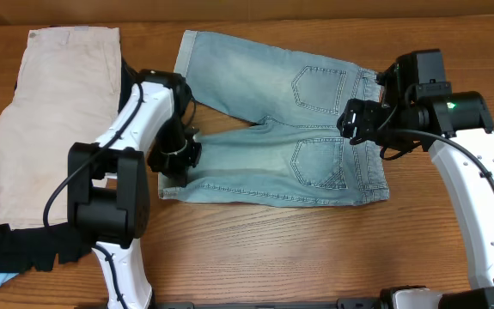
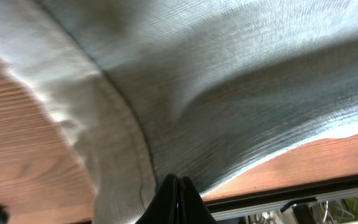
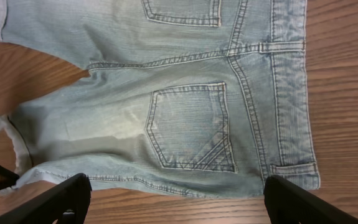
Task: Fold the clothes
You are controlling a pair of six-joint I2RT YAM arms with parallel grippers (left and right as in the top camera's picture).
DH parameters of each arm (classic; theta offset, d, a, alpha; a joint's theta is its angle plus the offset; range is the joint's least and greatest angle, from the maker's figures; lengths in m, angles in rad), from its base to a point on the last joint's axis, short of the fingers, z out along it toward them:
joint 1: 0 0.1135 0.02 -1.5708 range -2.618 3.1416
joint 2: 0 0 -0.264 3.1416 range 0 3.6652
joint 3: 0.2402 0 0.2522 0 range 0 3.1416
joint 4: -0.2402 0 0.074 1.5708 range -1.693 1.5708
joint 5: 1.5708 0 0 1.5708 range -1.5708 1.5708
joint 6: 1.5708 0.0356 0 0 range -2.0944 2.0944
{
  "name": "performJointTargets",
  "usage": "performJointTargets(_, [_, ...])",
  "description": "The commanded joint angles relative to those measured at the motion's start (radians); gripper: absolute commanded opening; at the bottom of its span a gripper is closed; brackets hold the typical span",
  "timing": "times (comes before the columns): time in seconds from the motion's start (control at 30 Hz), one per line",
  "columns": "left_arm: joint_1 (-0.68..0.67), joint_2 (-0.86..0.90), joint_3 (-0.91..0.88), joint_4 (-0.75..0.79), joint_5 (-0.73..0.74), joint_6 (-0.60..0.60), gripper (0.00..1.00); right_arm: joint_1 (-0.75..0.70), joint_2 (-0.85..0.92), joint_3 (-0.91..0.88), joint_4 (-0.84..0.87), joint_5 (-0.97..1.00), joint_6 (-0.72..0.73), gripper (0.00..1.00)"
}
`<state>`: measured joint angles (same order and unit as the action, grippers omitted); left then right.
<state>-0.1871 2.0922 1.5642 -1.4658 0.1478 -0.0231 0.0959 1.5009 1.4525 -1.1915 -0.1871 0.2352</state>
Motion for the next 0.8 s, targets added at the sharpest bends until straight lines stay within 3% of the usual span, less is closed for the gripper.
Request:
performJointTargets(0.0, [-0.034,0.002,-0.090,0.039,0.048,0.004,0.04,0.000,-0.005,0.000,0.001,0.010,0.001,0.93])
performJointTargets(0.2, [-0.051,0.002,-0.207,0.087,0.039,-0.020,0.04,0.000,-0.005,0.000,-0.014,0.011,0.001,0.93])
performJointTargets(0.43, [-0.050,0.002,-0.299,0.098,-0.089,-0.122,0.04,0.000,-0.005,-0.004,-0.081,0.011,0.028,0.96])
performJointTargets(0.6, [-0.048,0.002,-0.311,0.140,-0.114,-0.128,0.04,0.000,-0.002,-0.060,-0.089,0.011,0.081,0.97])
performJointTargets(0.77, [-0.031,0.002,-0.253,0.176,-0.208,-0.226,0.04,0.000,0.000,-0.185,-0.049,0.038,0.186,0.97])
